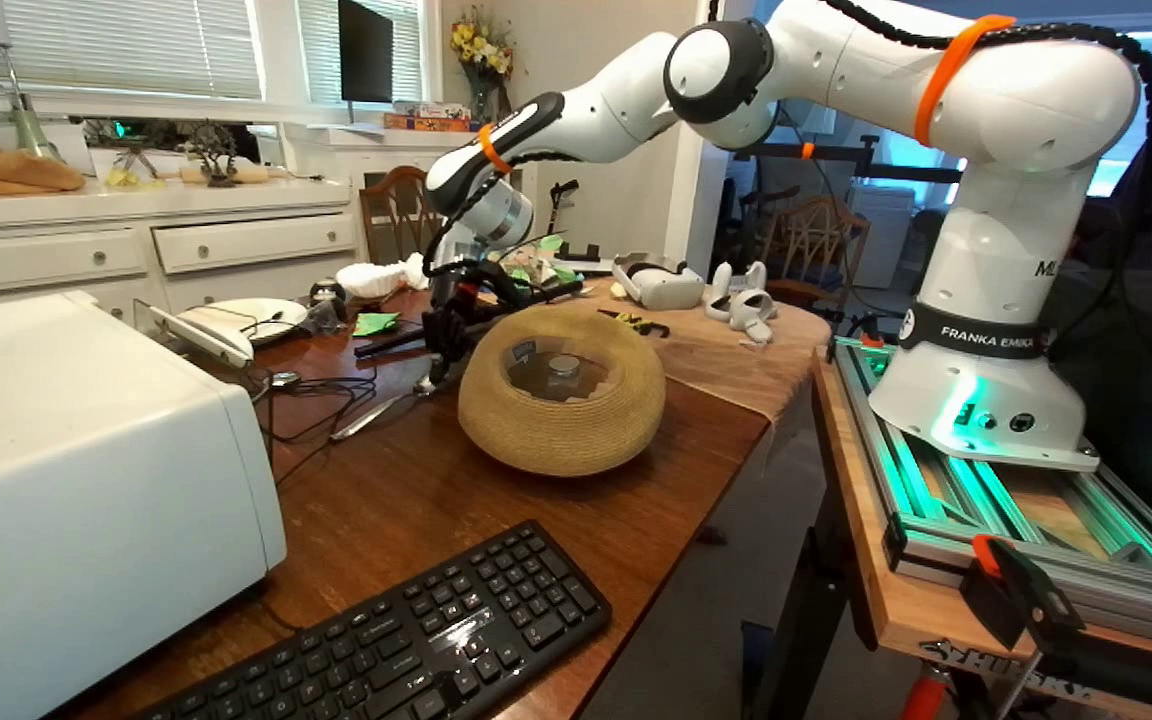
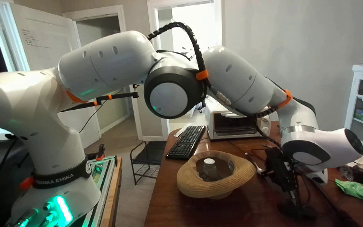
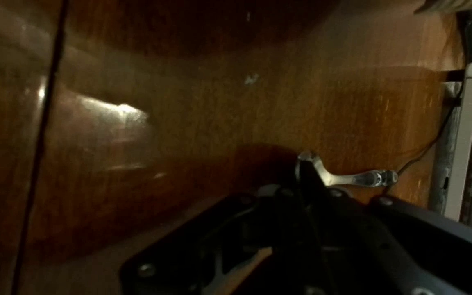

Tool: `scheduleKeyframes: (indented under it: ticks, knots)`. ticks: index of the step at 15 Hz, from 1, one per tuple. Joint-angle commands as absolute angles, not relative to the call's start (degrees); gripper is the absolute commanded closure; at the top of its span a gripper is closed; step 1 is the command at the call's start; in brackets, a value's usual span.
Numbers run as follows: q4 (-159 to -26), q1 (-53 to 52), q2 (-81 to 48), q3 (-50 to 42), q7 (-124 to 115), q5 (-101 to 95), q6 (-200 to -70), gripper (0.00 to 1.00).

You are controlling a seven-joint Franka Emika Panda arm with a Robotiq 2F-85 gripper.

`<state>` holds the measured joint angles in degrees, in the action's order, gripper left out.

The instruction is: Put the spoon into the microwave

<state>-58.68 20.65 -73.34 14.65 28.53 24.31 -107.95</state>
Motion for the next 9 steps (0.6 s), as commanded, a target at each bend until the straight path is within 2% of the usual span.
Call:
scheduleKeyframes:
  ticks: [1, 9]
  knots:
    - [-55.76, 21.5, -75.58, 15.28, 28.75, 25.99, -105.61, 0.98]
    - [-57.08, 29.66, -75.13, 18.58, 30.48, 32.2, -102.48, 0.98]
